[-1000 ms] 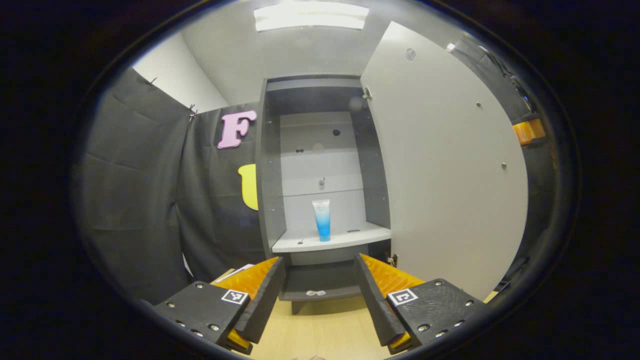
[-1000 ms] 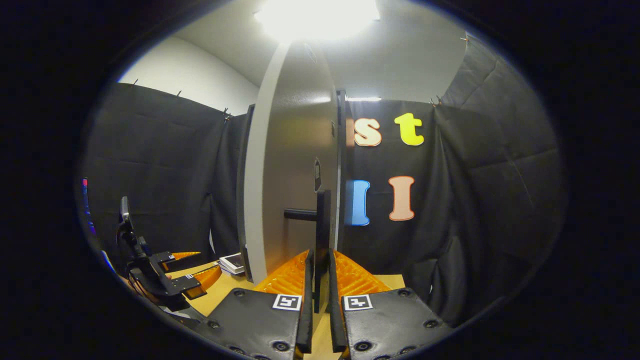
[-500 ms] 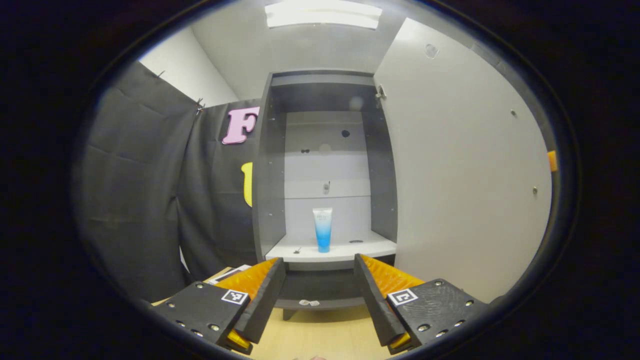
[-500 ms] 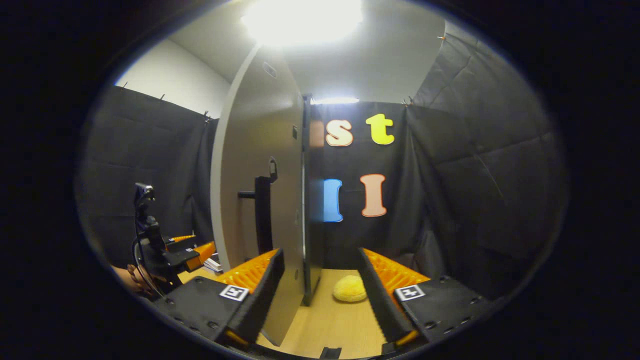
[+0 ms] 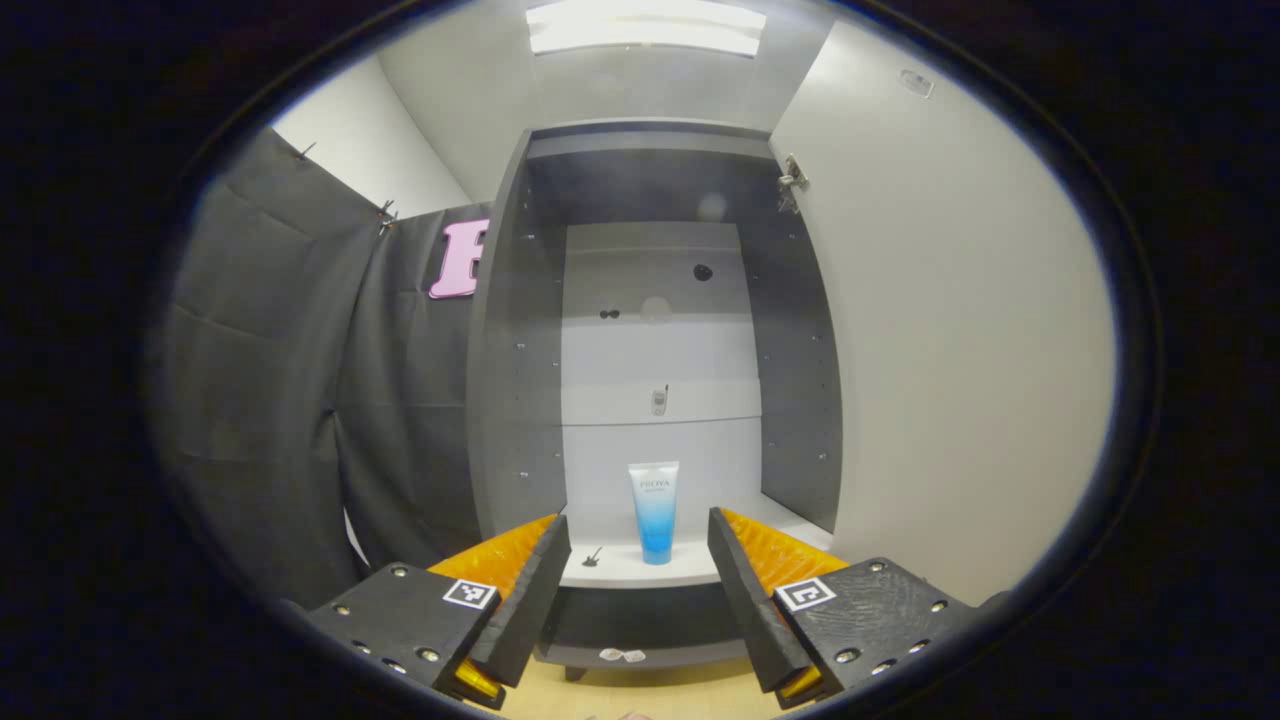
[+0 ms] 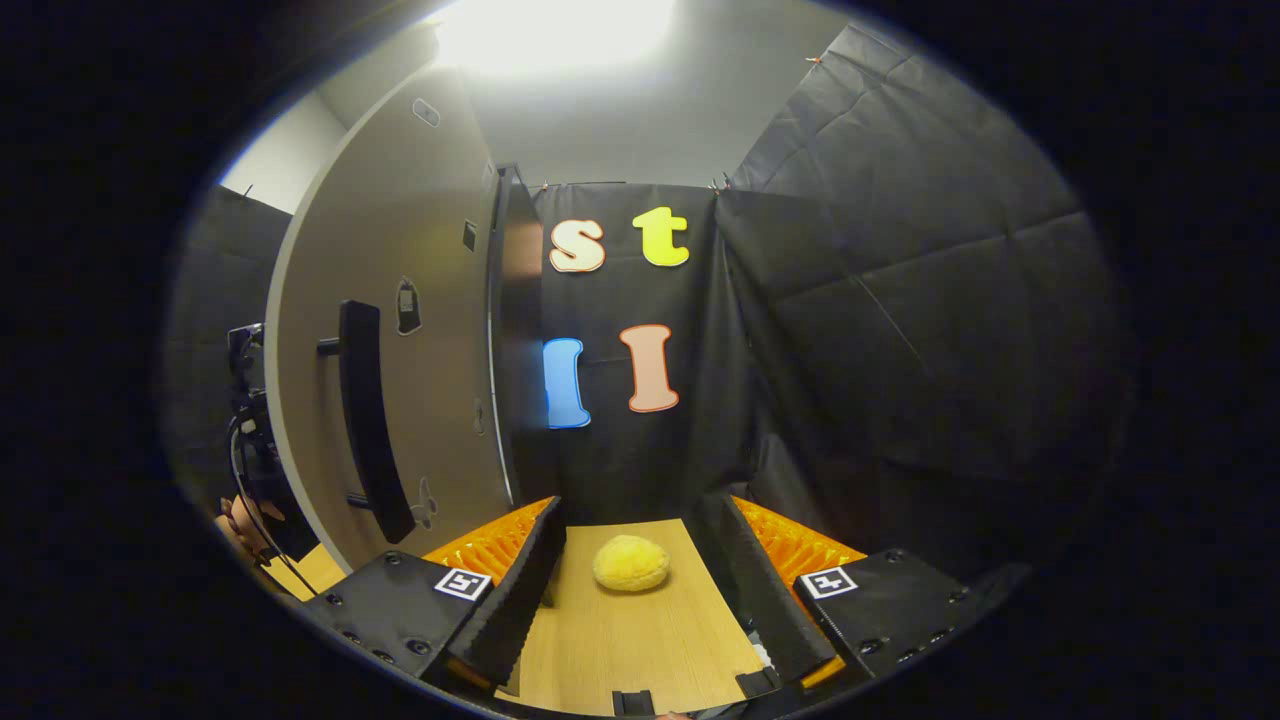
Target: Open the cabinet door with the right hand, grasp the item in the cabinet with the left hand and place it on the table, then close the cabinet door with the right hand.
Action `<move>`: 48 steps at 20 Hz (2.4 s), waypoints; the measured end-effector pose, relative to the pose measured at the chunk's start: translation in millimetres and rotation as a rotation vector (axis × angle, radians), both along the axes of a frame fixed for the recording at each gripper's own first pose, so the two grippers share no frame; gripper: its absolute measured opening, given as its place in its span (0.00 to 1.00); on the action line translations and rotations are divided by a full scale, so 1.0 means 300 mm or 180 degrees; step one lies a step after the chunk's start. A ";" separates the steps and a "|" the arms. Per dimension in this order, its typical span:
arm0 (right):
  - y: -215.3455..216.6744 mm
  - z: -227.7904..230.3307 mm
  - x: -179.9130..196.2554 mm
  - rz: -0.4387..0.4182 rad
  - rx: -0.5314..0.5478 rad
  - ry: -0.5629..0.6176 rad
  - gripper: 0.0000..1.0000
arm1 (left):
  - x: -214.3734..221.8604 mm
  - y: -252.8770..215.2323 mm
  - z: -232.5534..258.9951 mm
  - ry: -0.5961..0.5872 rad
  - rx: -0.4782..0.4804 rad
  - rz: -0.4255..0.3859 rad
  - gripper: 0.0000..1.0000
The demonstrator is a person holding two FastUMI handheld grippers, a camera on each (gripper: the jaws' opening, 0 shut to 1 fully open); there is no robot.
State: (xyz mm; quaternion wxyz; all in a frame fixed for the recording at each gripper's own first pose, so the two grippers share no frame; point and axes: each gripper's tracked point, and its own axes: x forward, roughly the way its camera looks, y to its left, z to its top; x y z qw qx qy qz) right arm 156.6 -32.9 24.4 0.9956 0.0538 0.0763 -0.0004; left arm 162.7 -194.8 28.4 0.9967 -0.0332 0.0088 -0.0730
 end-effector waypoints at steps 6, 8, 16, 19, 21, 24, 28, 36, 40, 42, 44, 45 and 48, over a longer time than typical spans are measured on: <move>-0.035 -0.030 0.023 -0.0330 0.0030 0.0148 0.97 | 0.220 -0.072 -0.067 0.0154 -0.0059 -0.0157 0.86; -0.048 -0.033 0.028 -0.0418 0.0015 0.0198 0.97 | 0.274 -0.080 -0.094 0.0188 -0.0051 -0.0162 0.86; -0.048 -0.094 0.080 -0.0617 0.0002 0.0342 0.97 | 0.440 -0.120 -0.211 0.0393 -0.0018 -0.0231 0.84; -0.039 -0.102 0.119 -0.0657 -0.0021 0.0385 0.97 | 0.485 -0.134 -0.254 0.0465 0.0003 -0.0258 0.86; -0.033 -0.110 0.117 -0.0673 -0.0041 0.0407 0.97 | 0.503 -0.139 -0.268 0.0490 0.0027 -0.0261 0.84; -0.029 -0.119 0.129 -0.0671 -0.0048 0.0426 0.97 | 0.521 -0.139 -0.274 0.0467 0.0026 -0.0246 0.51; -0.025 -0.123 0.140 -0.0607 -0.0039 0.0428 0.97 | 0.498 -0.143 -0.265 0.0488 -0.0077 -0.0351 0.46; -0.003 -0.128 0.162 -0.0312 0.0013 0.0399 0.97 | 0.340 -0.055 -0.194 0.0282 -0.0066 -0.0309 0.52; 0.005 -0.129 0.148 -0.0164 0.0014 0.0393 0.97 | 0.241 0.020 -0.156 0.0191 -0.0021 -0.0182 0.51; 0.009 -0.129 0.142 -0.0100 0.0021 0.0377 0.97 | 0.193 0.061 -0.144 0.0172 -0.0004 -0.0124 0.49; 0.015 -0.130 0.135 -0.0036 0.0032 0.0364 0.97 | 0.140 0.103 -0.143 0.0167 0.0032 -0.0081 0.46; 0.019 -0.128 0.134 0.0000 0.0043 0.0359 0.97 | 0.114 0.124 -0.144 0.0168 0.0049 -0.0055 0.48; 0.044 -0.139 0.125 0.0121 0.0056 0.0370 0.97 | 0.037 0.190 -0.155 0.0180 0.0060 0.0021 0.46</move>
